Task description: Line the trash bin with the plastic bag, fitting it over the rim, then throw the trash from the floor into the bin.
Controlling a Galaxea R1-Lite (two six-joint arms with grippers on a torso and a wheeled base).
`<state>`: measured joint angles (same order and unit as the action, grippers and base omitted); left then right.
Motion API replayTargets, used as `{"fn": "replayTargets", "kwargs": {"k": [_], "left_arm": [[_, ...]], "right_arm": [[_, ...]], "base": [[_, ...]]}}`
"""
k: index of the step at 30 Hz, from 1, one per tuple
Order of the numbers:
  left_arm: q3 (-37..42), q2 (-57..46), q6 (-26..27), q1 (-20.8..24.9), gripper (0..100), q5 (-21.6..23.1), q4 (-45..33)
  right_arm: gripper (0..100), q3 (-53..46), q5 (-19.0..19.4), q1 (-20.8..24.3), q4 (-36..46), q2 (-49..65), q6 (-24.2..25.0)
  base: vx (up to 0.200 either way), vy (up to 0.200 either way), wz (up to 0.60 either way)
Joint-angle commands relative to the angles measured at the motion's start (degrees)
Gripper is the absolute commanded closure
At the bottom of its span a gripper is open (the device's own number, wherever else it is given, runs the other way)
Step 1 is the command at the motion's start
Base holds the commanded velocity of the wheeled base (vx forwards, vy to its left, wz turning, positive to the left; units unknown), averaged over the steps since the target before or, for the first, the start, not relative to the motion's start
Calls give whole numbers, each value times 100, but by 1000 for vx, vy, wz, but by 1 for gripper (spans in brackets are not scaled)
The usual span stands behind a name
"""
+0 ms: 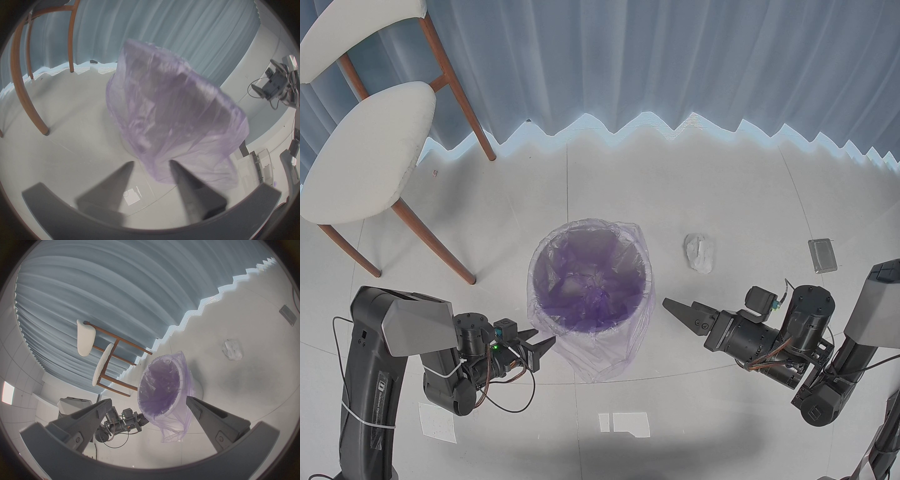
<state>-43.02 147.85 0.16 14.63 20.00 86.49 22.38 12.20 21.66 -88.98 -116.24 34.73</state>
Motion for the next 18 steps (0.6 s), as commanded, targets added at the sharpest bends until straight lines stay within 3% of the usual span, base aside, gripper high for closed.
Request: {"fn": "replayTargets", "kwargs": {"k": [1, 6, 12, 18], "left_arm": [[980, -1759, -420, 146, 0, 188, 8], [2527, -4027, -1281, 286, 0, 1322, -71], [2931, -5293, -1255, 444, 0, 1911, -45], [2333, -5899, -1290, 831, 0, 1638, -54]], "right_arm": [[0, -76, 10, -22, -93, -22, -10], [0, -67, 10, -39, -93, -110, -10], [0, -85, 10, -136, -93, -233, -28], [0, -59, 1, -145, -93, -619, -124]], "base": [[0, 0, 0], [0, 0, 0], [0, 0, 0], [0, 0, 0]]}}
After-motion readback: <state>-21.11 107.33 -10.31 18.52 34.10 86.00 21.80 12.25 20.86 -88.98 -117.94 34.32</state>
